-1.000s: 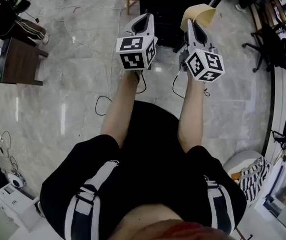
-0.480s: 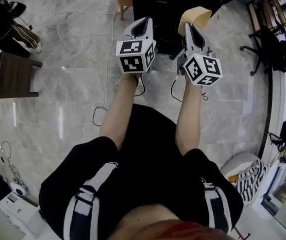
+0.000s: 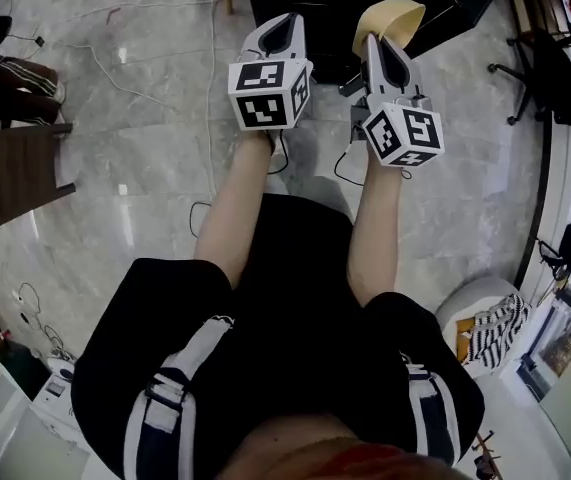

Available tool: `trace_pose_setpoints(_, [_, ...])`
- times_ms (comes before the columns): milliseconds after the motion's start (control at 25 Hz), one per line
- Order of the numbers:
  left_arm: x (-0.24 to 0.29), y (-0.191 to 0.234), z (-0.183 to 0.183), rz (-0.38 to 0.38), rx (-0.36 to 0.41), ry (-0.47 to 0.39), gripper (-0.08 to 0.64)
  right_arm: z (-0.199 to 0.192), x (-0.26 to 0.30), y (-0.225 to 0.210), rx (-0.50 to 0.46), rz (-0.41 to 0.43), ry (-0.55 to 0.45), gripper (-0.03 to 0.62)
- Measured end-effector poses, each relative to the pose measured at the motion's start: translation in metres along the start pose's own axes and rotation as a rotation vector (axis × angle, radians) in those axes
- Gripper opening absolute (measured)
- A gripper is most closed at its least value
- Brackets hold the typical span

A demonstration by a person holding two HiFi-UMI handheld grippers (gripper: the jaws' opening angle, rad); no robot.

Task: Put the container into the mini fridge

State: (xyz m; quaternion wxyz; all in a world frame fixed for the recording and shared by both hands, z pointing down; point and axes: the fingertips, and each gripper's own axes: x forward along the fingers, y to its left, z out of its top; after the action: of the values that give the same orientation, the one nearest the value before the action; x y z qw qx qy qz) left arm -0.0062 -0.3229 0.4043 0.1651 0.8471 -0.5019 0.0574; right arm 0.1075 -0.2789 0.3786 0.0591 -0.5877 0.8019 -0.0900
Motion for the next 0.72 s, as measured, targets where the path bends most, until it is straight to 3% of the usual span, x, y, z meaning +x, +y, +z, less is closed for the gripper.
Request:
trace_pose_setpoints(200, [0.018, 0.006, -0.017, 0.015, -0.036, 0.044, 0.008, -0.015, 0.015, -0.008, -0.014, 0.026, 0.060, 0.020])
trace_pose_setpoints(320, [0.024, 0.009, -0.012, 0.031, -0.051, 0.029, 0.008, -0.017, 0.026, -0.007, -0.090, 0.053, 0.101, 0.020])
trace_pose_setpoints(400, [0.024, 0.012, -0.013, 0.042, -0.058, 0.030, 0.008, -0.027, 0.031, 0.000, -0.219, 0.095, 0.190, 0.020])
trace_pose_setpoints(480, [0.025, 0.018, -0.013, 0.050, -0.053, 0.026, 0.008, -0.042, 0.035, 0.009, -0.406, 0.162, 0.321, 0.020])
trace_pose_setpoints(600, [0.024, 0.020, -0.014, 0.054, 0.006, 0.017, 0.008, -0.068, 0.031, 0.016, -0.680, 0.276, 0.535, 0.020])
trace_pose_setpoints(720, [0.024, 0.022, -0.015, 0.060, 0.023, 0.019, 0.008, -0.083, 0.027, 0.021, -0.796, 0.383, 0.638, 0.020])
